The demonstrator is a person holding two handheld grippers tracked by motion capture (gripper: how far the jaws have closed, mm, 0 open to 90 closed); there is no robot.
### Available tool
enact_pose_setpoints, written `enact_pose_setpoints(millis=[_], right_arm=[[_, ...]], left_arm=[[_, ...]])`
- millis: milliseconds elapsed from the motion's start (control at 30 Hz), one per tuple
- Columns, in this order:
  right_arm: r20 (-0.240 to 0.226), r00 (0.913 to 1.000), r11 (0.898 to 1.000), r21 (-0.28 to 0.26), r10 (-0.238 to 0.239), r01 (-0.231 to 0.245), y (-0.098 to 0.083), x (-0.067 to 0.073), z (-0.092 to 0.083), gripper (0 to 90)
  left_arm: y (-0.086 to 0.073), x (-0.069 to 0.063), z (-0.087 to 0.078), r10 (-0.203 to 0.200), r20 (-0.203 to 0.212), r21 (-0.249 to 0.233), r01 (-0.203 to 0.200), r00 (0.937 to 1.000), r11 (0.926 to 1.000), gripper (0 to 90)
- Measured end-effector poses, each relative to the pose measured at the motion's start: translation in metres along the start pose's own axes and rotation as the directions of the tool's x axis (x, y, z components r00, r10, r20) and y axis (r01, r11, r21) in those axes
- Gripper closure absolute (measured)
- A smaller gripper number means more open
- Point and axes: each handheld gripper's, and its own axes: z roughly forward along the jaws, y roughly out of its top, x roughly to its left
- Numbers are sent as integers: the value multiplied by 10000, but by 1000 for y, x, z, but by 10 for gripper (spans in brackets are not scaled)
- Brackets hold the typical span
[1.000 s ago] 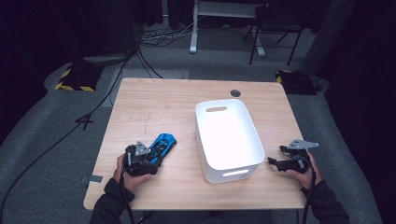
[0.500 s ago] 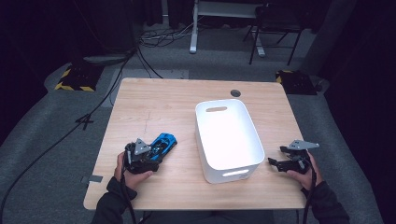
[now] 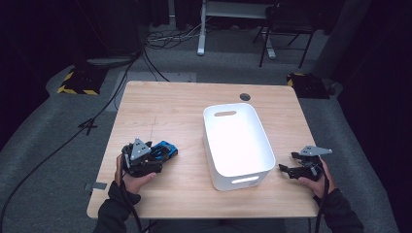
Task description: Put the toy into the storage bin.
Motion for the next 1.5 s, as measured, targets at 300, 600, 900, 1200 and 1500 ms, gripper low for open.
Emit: enact_pose_setpoints(millis=[300,600,900,1200,1500], right_arm=[[0,10000,10000,-2,0,0,0,0,0,167],[2,10000,10000,4,-2,2,0,0,0,167],[1,10000,10000,3,0,0,0,0,0,167],[0,10000,10000,1,-1,1,0,0,0,167],[-2,10000,10000,7,22,-22,0,0,0,168]], left_arm=[[18,-6,2,190,212,-521,-179,9996,9985,242],[30,-9,5,370,367,-707,-343,9986,9969,242],[38,-8,5,375,422,-848,-338,9984,9958,242],[48,-6,5,310,515,-1185,-247,9982,9926,242],[65,-4,0,372,542,-1456,-289,9978,9889,242]])
